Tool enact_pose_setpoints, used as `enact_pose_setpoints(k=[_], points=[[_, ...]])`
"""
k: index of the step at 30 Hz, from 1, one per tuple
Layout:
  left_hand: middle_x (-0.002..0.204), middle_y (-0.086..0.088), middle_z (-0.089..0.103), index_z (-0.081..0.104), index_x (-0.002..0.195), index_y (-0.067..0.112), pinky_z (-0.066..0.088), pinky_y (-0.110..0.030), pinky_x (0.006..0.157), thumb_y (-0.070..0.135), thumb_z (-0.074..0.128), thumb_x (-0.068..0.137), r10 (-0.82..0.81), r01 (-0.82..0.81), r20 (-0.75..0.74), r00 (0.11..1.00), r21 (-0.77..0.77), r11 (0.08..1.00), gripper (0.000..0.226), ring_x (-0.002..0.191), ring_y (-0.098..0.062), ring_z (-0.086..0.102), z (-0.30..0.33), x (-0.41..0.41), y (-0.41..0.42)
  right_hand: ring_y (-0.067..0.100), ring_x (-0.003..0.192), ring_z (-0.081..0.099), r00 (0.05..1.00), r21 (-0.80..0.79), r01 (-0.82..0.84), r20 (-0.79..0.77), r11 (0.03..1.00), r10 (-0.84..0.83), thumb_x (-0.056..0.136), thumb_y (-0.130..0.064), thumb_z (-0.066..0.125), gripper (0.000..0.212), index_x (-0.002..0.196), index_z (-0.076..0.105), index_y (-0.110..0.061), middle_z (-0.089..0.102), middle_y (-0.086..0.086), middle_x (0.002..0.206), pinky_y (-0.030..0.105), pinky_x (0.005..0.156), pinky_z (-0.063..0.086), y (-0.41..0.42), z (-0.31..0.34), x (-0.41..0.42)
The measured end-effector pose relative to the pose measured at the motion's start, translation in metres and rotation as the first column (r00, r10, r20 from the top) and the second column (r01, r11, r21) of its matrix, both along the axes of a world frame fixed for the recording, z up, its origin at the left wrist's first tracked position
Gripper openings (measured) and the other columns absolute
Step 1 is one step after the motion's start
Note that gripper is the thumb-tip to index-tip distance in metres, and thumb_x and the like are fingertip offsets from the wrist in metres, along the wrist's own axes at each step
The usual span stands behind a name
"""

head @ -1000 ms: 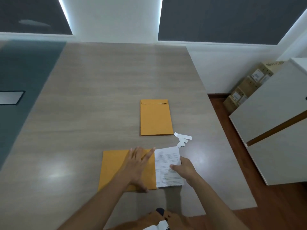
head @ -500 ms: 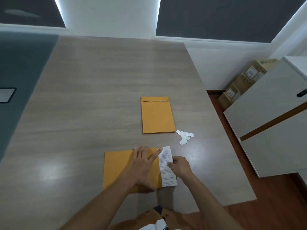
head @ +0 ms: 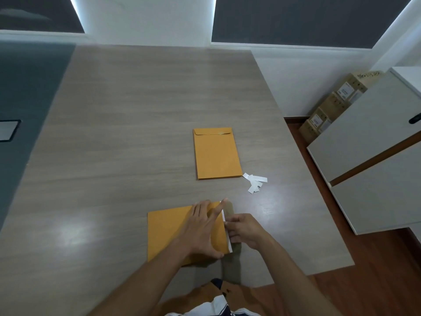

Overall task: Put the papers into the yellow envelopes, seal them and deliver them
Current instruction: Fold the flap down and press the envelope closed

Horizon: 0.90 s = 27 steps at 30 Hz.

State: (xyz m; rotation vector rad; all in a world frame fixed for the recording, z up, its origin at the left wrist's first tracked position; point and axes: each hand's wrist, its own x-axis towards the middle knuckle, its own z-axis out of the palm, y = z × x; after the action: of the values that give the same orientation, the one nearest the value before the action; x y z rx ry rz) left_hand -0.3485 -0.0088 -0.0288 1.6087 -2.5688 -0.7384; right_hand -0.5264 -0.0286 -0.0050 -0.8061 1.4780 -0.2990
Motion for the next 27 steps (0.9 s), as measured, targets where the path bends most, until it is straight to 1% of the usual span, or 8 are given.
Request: enact_pose_setpoints(k=[5,9,13,15,17,20,24,27], points=[[0.146,-0.013,0.025,-0.027,0.149,0.035,0.027,-0.04,0.113,0.076,0.07,0.055,0.007,-0.007,-0.024,1.0,-0.002,1.0,0.141,0.133,-0.029,0.026,-0.004,-0.006,-0.002,0.027,0.094,0.071,0.988,0.09,0.048,0.14,0.995,-0.06,0.096,-0.01,0.057,0.015,0.106,0.067,-0.005,0.072,0.013,0.103,0.035,0.072,0.06,0.001,-0.002,0.004],[0.148,-0.013,0.022,-0.027,0.149,0.035,0.025,-0.042,0.116,0.077,0.07,0.055,0.035,-0.036,-0.019,0.999,-0.018,0.999,0.142,0.137,-0.03,0.023,-0.008,-0.006,-0.002,0.028,0.094,0.072,0.984,0.082,0.028,0.175,0.996,-0.042,0.094,-0.01,0.061,0.02,0.109,0.069,-0.002,0.074,0.014,0.103,0.039,0.077,0.06,-0.002,-0.006,-0.003],[0.159,-0.013,0.007,-0.022,0.151,0.03,0.005,-0.048,0.122,0.083,0.065,0.055,0.128,-0.128,0.061,0.99,0.002,0.992,0.14,0.149,-0.034,0.003,-0.019,-0.003,-0.001,0.022,0.077,0.074,0.997,-0.162,0.053,-0.046,0.985,-0.061,0.09,-0.009,0.067,0.013,0.102,0.072,-0.006,0.075,0.013,0.092,0.034,0.071,0.062,-0.007,-0.012,-0.009],[0.163,-0.012,-0.004,-0.008,0.154,0.022,0.0,-0.047,0.123,0.087,0.058,0.057,0.19,-0.193,0.109,0.976,0.019,0.981,0.135,0.151,-0.031,-0.008,-0.026,-0.001,0.001,0.014,0.072,0.071,0.949,-0.351,0.021,-0.287,0.936,-0.129,0.089,-0.017,0.067,0.008,0.094,0.073,-0.013,0.074,0.005,0.085,0.024,0.069,0.059,-0.008,-0.018,-0.011],[0.164,-0.009,-0.006,0.014,0.153,0.017,-0.001,-0.043,0.123,0.083,0.052,0.07,0.224,-0.224,0.102,0.969,-0.011,0.975,0.112,0.151,-0.027,-0.009,-0.03,0.003,0.004,0.005,0.074,0.064,0.886,-0.438,-0.079,-0.442,0.896,-0.138,0.085,-0.029,0.069,0.012,0.094,0.07,-0.021,0.07,-0.007,0.081,0.012,0.065,0.047,-0.007,-0.021,-0.01],[0.165,-0.005,-0.005,0.024,0.152,0.021,0.006,-0.04,0.124,0.062,0.044,0.082,0.226,-0.225,0.073,0.971,-0.03,0.974,0.084,0.152,-0.022,-0.007,-0.032,0.012,0.007,0.004,0.077,0.061,0.877,-0.438,-0.151,-0.473,0.886,-0.084,0.082,-0.037,0.072,0.026,0.101,0.065,-0.019,0.068,-0.006,0.088,0.014,0.066,0.043,-0.006,-0.026,-0.005],[0.165,-0.009,0.0,0.015,0.156,0.024,0.009,-0.04,0.121,0.064,0.041,0.082,0.232,-0.23,0.141,0.962,-0.03,0.973,0.089,0.151,-0.027,0.002,-0.032,0.016,0.006,0.008,0.082,0.059,0.865,-0.416,-0.252,-0.501,0.874,0.011,0.088,-0.032,0.066,0.033,0.116,0.064,-0.016,0.069,0.002,0.1,0.014,0.068,0.043,-0.011,-0.027,0.003],[0.163,-0.013,0.012,0.016,0.157,0.022,0.011,-0.041,0.12,0.061,0.044,0.087,0.265,-0.265,0.14,0.954,-0.019,0.964,0.085,0.149,-0.03,0.013,-0.028,0.012,0.003,0.006,0.087,0.056,0.839,-0.482,-0.363,-0.541,0.797,0.055,0.09,-0.027,0.064,0.033,0.121,0.063,-0.016,0.065,0.002,0.108,0.008,0.072,0.041,-0.008,-0.027,0.011]])
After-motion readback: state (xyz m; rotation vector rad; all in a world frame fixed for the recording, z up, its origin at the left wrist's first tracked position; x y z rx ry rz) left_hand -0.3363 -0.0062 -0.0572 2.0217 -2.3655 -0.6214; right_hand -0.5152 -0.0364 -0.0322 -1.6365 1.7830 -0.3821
